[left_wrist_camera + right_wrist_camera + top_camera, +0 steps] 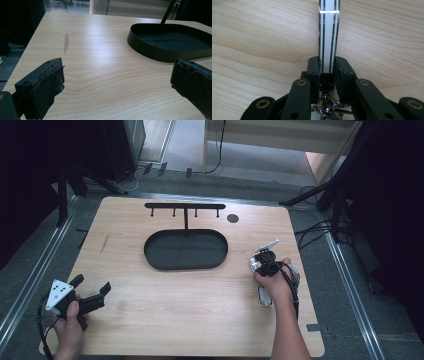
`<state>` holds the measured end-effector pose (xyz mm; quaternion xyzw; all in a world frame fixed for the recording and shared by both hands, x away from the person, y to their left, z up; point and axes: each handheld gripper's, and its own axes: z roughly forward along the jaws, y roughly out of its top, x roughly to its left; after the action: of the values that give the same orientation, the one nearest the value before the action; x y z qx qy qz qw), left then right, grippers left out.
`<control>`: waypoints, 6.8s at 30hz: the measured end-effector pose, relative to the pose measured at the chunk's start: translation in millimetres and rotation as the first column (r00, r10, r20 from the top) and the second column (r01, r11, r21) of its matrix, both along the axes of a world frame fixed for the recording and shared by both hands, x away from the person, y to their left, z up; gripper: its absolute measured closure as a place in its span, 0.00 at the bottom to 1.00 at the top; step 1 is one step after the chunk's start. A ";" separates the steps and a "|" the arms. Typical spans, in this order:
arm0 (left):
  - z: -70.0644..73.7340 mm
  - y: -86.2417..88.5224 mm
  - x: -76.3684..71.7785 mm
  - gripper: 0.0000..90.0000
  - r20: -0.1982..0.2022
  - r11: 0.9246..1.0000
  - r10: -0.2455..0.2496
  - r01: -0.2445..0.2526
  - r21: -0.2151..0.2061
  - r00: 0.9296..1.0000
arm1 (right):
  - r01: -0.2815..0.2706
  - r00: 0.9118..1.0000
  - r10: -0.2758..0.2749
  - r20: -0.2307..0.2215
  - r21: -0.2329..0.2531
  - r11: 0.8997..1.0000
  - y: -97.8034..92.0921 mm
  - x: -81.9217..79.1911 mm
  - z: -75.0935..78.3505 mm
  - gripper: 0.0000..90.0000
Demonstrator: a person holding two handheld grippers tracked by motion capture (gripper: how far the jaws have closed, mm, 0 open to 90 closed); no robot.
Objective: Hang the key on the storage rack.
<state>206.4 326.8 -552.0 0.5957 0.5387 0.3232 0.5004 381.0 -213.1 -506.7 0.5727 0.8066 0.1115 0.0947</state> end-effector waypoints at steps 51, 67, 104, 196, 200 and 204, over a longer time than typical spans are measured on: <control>0.1 -0.1 0.4 0.00 -0.004 1.000 -0.001 0.001 0.003 1.000 | -0.145 0.596 -0.159 0.787 0.300 0.943 12.7 -26.2 60.6 0.86; 0.1 0.4 0.5 0.00 -0.006 1.000 -0.001 0.001 -0.002 1.000 | -0.309 0.580 -0.082 0.811 0.311 0.899 59.3 -23.1 69.1 0.86; 0.0 1.1 0.3 0.00 -0.004 1.000 -0.002 0.002 -0.008 1.000 | -0.365 0.685 -0.064 0.725 0.419 0.831 91.5 2.6 51.7 0.86; 0.0 0.7 0.6 0.00 -0.005 1.000 -0.003 0.003 -0.007 1.000 | -0.189 0.659 -0.297 0.692 0.534 0.824 71.7 10.4 36.6 0.57; 0.1 0.5 0.6 0.00 -0.006 1.000 -0.002 0.002 -0.003 1.000 | -0.204 0.642 -0.260 0.721 0.487 0.849 66.6 2.7 36.1 0.48; 0.1 0.2 0.7 0.00 -0.005 1.000 -0.003 0.003 -0.001 1.000 | -0.184 0.641 -0.245 0.727 0.455 0.871 59.8 -5.7 35.5 0.32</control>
<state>207.0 327.0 -551.9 0.5972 0.5393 0.3208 0.4996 375.2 -153.2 -471.1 0.4891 0.6233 0.5419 0.2806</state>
